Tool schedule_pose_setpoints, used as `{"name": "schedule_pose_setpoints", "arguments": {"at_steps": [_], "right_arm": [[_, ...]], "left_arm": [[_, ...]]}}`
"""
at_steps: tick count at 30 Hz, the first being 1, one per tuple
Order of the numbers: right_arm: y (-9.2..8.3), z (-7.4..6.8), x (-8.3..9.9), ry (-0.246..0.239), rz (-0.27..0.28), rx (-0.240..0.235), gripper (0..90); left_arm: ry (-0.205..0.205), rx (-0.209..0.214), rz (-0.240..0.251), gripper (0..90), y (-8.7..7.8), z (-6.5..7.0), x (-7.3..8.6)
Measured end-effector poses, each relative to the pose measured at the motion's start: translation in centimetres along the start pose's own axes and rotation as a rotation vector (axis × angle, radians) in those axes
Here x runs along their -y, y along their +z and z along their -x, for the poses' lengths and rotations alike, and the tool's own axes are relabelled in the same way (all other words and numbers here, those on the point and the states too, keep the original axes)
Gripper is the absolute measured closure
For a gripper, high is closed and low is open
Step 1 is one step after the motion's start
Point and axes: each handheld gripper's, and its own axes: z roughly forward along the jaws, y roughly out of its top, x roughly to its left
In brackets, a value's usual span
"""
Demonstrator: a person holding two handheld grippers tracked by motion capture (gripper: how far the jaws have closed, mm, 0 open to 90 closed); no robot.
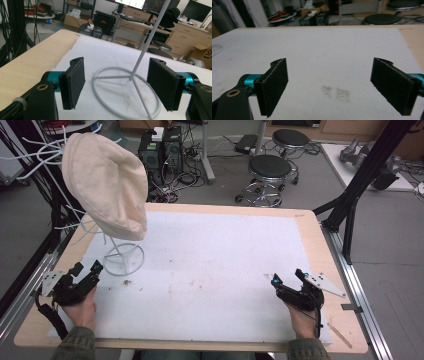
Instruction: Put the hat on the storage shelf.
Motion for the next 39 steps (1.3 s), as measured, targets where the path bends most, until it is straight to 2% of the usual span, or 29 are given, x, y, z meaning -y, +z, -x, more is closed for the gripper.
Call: {"name": "schedule_pose_setpoints", "arguments": {"at_steps": [3, 8, 12, 15, 23, 31, 35, 39], "right_arm": [[-0.3, 0.4, 0.3, 0.007, 0.032, 0.094, 12.1], [-0.9, 0.2, 0.5, 0.000, 0.119, 0.238, 11.4], [-1.1, 0.1, 0.7, -0.001, 0.164, 0.313, 10.7], [-1.0, 0.0, 0.8, 0.004, 0.173, 0.328, 10.7], [-0.9, 0.0, 1.0, -0.019, 0.171, 0.314, 10.7], [-1.0, 0.0, 1.1, -0.016, 0.169, 0.307, 10.7], [-0.9, 0.0, 1.1, -0.028, 0.171, 0.303, 10.7], [-0.9, 0.0, 1.1, -0.031, 0.155, 0.300, 10.7]], "left_arm": [[-0.001, -0.001, 0.001, 30.6, 0.1, 0.0, 0.0], [0.002, 0.001, 0.004, 30.6, 0.2, 0.1, 0.0], [0.011, 0.002, 0.000, 30.6, 0.2, 0.1, 0.0], [0.011, 0.002, 0.003, 30.6, 0.3, 0.2, 0.0], [0.014, -0.001, 0.003, 30.6, 0.3, 0.1, 0.0], [0.017, 0.000, 0.000, 30.6, 0.3, 0.1, 0.0], [0.013, -0.001, 0.000, 30.6, 0.3, 0.2, 0.0], [0.010, 0.000, -0.004, 30.6, 0.4, 0.2, 0.0]]}}
